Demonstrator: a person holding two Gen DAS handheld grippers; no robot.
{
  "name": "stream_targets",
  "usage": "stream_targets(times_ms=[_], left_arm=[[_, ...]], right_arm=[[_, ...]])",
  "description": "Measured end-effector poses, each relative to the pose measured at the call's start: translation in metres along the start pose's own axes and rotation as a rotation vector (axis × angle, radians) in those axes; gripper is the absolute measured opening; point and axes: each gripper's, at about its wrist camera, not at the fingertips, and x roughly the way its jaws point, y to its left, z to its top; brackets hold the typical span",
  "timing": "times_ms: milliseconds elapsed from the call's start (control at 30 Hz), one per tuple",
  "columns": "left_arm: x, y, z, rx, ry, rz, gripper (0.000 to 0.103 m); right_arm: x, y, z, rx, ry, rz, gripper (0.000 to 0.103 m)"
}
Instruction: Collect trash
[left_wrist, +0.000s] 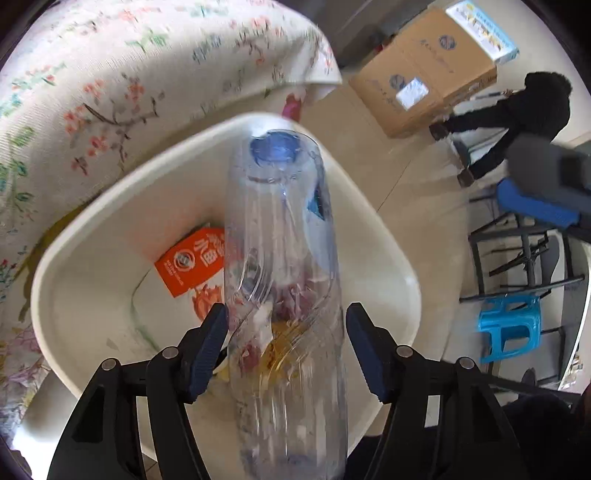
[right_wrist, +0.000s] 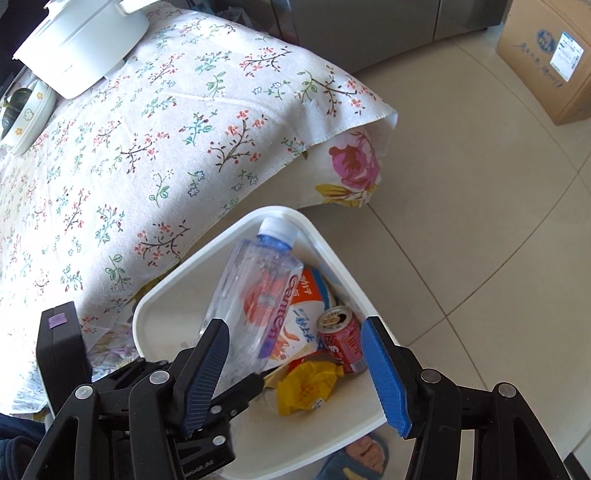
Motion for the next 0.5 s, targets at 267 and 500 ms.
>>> stream_targets(times_ms=[267,500], left_arm=[[-0.026,0.003,-0.009,-0.013,-0.008,-0.012,0.08],[-0.081,0.013,-0.005,-0.027,-0.046,0.009,0.08]], right_arm=[[0.001,-0.004,0.003,0.022,0.0,0.011,0.064],[-0.004,0.016,0.002,-0.026,-0.007,0.053,0.065]])
